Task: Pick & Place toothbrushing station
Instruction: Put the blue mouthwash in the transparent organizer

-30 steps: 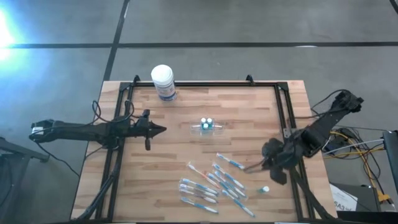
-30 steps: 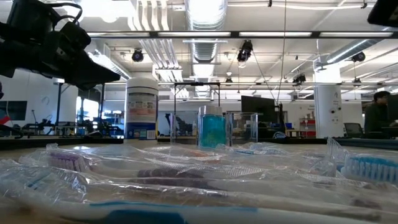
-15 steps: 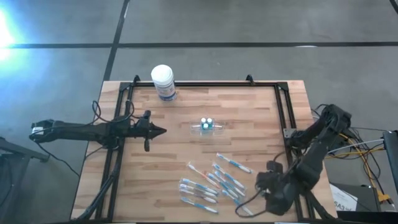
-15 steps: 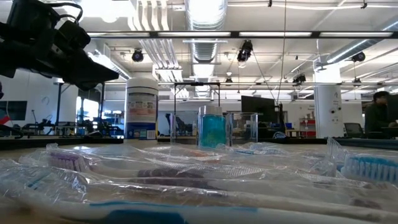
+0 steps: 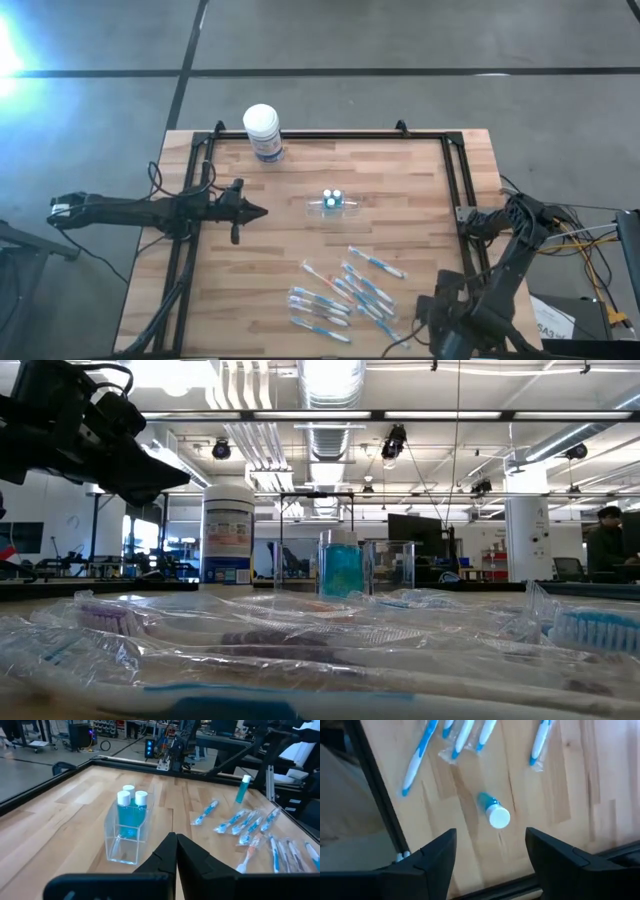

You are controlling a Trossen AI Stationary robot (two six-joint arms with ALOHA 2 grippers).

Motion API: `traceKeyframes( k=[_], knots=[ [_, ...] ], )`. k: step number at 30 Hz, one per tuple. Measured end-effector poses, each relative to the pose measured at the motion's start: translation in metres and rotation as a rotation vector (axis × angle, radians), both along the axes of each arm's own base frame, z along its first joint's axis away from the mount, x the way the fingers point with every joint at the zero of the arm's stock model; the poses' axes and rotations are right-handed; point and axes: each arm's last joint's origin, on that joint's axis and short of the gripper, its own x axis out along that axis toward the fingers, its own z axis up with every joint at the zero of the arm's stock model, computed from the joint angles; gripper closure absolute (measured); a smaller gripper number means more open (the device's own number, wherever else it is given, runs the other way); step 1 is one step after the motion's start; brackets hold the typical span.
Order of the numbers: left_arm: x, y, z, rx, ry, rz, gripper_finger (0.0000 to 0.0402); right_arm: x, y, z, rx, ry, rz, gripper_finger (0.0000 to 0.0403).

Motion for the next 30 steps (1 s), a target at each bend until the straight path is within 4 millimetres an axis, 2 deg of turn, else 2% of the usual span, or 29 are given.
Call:
traceKeyframes(
  k=[8, 30],
  knots=[
    [0.0, -0.001, 0.0, -0.005, 0.002, -0.036, 0.0388, -0.009, -0.005, -0.004, -0.042, -0.055, 0.041, 0.017],
    [0.0, -0.001, -0.002, -0.005, 0.012, -0.035, 0.0388, -0.015, -0.017, -0.044, 0.015, -0.065, 0.057, 0.017]
  ],
)
